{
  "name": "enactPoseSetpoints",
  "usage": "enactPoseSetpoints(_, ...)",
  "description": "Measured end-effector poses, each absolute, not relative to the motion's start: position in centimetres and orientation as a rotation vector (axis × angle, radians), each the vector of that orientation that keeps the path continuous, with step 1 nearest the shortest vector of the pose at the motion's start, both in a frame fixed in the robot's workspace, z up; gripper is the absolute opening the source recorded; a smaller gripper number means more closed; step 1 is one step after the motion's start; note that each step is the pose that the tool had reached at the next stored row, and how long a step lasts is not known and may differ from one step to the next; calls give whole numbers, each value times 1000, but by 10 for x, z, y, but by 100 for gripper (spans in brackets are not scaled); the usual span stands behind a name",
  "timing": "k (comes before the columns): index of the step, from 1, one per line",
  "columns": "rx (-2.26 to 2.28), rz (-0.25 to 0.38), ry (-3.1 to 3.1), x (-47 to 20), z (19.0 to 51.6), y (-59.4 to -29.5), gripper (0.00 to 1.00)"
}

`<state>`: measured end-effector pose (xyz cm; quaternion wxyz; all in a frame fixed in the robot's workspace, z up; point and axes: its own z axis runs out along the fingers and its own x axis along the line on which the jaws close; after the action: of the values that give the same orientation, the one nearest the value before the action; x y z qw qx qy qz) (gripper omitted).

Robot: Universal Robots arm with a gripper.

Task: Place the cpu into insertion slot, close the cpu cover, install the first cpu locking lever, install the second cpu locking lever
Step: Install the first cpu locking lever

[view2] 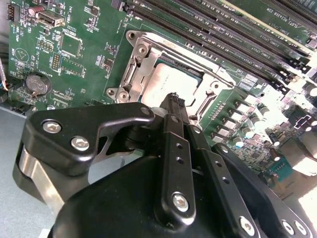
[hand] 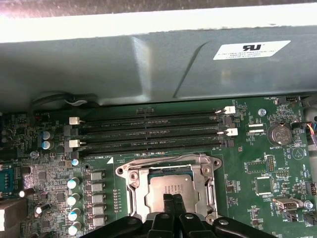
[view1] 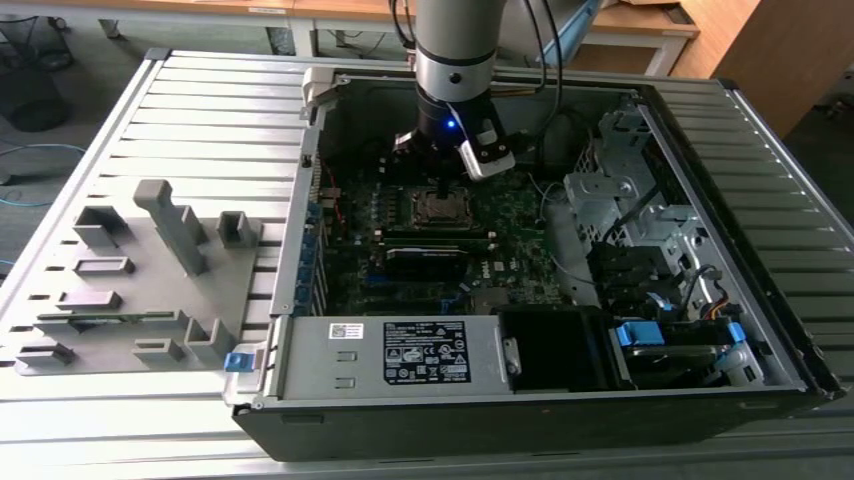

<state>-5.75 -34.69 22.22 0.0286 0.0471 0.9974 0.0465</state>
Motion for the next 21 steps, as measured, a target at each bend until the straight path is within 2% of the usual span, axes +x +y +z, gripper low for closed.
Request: enactPoseSetpoints(21, 146, 139, 3084, -57, 222, -347, 11)
